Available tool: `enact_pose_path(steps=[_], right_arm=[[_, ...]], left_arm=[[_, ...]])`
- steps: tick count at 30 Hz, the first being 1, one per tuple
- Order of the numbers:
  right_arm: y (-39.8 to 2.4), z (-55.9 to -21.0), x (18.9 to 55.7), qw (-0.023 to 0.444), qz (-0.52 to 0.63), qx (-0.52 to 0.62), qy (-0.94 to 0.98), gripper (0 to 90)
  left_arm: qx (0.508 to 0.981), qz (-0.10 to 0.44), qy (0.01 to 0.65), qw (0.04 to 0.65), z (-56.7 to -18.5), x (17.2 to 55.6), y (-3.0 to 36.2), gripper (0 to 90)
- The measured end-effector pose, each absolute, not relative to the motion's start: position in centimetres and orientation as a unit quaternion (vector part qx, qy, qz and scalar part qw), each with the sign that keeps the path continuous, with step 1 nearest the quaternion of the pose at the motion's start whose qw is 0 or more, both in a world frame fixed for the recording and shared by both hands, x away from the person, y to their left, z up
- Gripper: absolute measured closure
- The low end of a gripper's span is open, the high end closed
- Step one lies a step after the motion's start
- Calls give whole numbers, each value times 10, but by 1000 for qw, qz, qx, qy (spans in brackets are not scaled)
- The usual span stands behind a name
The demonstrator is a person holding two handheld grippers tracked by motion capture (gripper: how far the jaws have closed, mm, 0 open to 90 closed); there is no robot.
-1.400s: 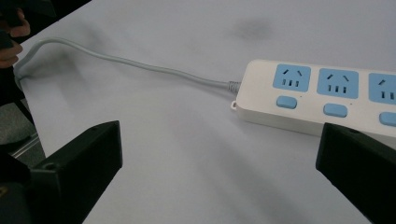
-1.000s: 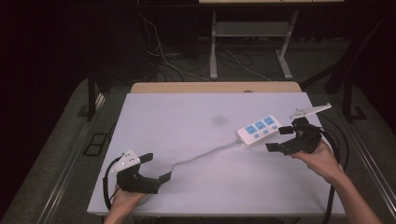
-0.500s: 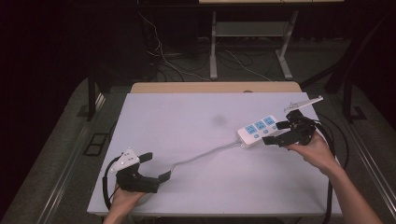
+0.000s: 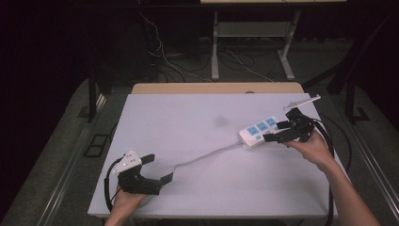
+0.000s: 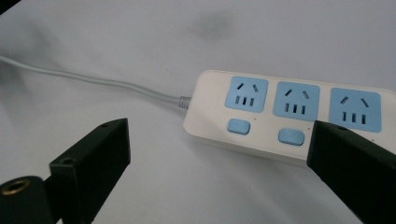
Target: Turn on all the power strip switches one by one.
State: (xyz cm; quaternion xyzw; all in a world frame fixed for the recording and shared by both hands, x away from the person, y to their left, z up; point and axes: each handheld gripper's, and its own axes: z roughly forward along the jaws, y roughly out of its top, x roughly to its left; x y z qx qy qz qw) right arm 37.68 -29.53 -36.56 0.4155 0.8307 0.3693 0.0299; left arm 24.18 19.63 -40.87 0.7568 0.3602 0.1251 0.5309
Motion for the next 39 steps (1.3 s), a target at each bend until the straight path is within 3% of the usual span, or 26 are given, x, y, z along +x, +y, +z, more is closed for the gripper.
enact_pose_path(steps=[2, 3, 6, 7, 9, 11, 12, 13, 14, 17, 18, 23, 25, 39], right_arm=[[-295, -368, 379, 29, 368, 418, 830, 80], [-293, -369, 381, 31, 368, 415, 832, 151], [-292, -371, 384, 32, 366, 417, 831, 190], [-291, -372, 385, 36, 368, 417, 830, 256], [-290, -373, 386, 38, 368, 419, 829, 284], [-289, -374, 389, 42, 368, 423, 827, 386], [-289, -374, 389, 42, 368, 423, 827, 386], [-288, -375, 390, 45, 370, 426, 825, 458], [-288, -375, 390, 45, 370, 426, 825, 458], [-287, -378, 393, 50, 364, 434, 823, 601], [-287, -378, 393, 50, 364, 434, 823, 601], [-283, -384, 397, 52, 358, 431, 827, 830], [-282, -385, 397, 52, 358, 433, 825, 881], [-274, -398, 405, 26, 347, 435, 831, 899]], left_arm=[[757, 124, 359, 531, -409, 242, 195, 0], [757, 124, 359, 531, -409, 242, 195, 0], [758, 123, 358, 531, -409, 242, 194, 0], [759, 124, 358, 530, -409, 242, 193, 0], [760, 124, 357, 530, -409, 242, 193, 0], [760, 124, 356, 530, -409, 242, 192, 0], [760, 125, 356, 530, -409, 242, 191, 0], [760, 125, 355, 530, -409, 242, 191, 0], [760, 126, 354, 530, -409, 242, 191, 0], [761, 128, 352, 529, -410, 243, 189, 0], [761, 129, 352, 529, -410, 243, 189, 0], [764, 130, 349, 527, -411, 245, 187, 0], [765, 130, 345, 528, -411, 245, 186, 0], [761, 144, 352, 525, -411, 251, 187, 0]])
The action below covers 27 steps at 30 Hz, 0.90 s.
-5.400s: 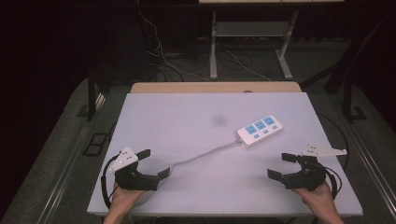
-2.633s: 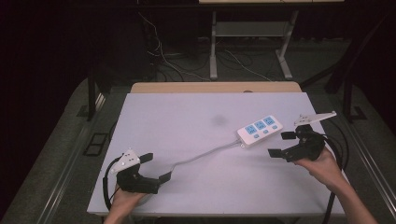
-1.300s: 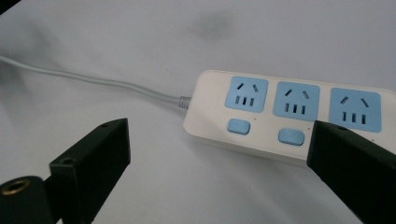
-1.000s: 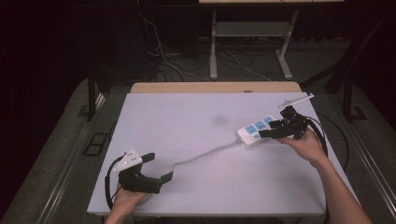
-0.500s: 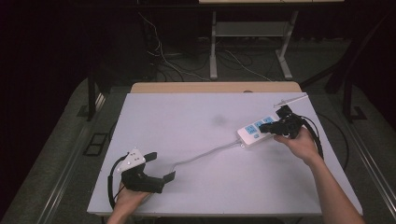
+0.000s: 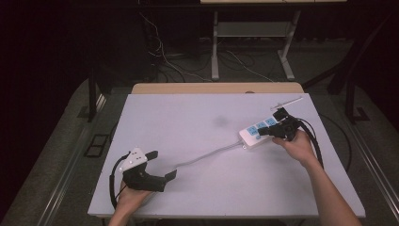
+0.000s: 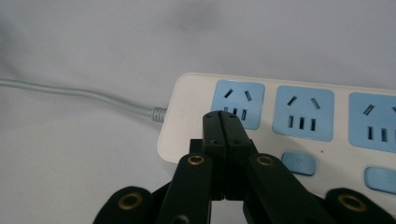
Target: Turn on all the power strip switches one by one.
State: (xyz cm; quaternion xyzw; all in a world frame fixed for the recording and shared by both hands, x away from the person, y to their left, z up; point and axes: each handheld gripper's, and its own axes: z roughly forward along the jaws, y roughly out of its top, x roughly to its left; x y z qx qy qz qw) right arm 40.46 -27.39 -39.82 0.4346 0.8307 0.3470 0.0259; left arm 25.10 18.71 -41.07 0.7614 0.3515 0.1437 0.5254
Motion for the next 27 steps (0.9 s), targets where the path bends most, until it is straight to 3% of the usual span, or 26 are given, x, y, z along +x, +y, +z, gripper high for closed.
enact_pose_path(steps=[27], right_arm=[[-272, -415, 411, 10, 337, 434, 836, 900]], left_arm=[[751, 141, 361, 534, -411, 252, 192, 0]])
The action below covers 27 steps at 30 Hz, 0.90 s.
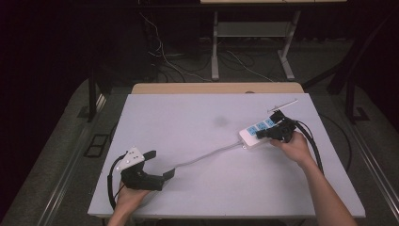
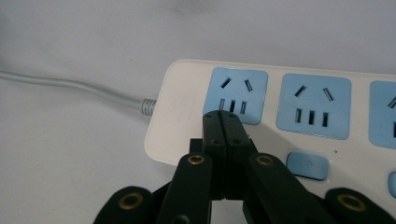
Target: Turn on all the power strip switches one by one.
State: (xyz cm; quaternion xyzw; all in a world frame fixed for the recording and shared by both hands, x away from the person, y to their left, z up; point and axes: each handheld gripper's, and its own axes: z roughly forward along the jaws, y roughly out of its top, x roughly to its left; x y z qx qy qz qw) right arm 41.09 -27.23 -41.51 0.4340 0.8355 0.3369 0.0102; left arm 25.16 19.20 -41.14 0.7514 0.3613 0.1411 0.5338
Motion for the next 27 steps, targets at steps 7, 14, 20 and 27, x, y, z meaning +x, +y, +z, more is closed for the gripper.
enact_pose_path(steps=[7, 14, 20, 27], right_arm=[[-275, -418, 411, 4, 348, 430, 833, 900], [-274, -418, 412, 6, 343, 422, 839, 900], [-276, -419, 412, 4, 348, 419, 839, 900], [-274, -420, 412, 5, 342, 414, 844, 900]], left_arm=[[752, 140, 361, 534, -412, 252, 192, 0], [751, 140, 360, 535, -411, 251, 192, 0], [752, 140, 361, 534, -411, 251, 192, 0], [752, 139, 360, 535, -412, 251, 192, 0]])
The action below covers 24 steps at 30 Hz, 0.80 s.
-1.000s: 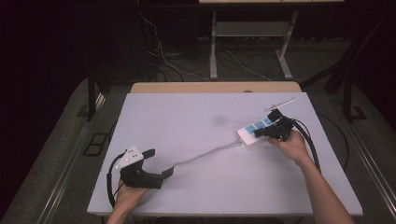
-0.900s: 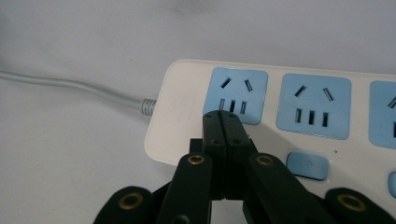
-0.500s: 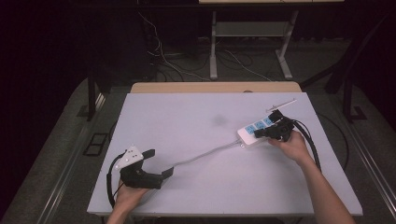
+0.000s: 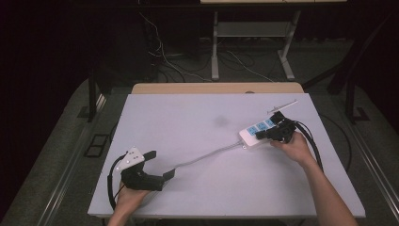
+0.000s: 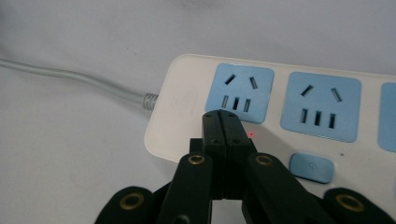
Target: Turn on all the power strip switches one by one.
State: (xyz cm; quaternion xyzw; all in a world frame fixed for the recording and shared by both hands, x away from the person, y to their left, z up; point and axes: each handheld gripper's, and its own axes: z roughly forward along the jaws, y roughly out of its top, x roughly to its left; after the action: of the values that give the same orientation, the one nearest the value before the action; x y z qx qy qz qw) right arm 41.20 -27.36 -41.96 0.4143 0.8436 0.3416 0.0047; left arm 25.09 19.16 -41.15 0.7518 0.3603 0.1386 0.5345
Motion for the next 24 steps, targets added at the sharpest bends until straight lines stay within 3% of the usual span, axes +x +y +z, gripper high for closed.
enact_pose_path(steps=[24], right_arm=[[-286, -408, 413, 12, 339, 429, 837, 900]], left_arm=[[752, 136, 363, 533, -412, 251, 193, 0]])
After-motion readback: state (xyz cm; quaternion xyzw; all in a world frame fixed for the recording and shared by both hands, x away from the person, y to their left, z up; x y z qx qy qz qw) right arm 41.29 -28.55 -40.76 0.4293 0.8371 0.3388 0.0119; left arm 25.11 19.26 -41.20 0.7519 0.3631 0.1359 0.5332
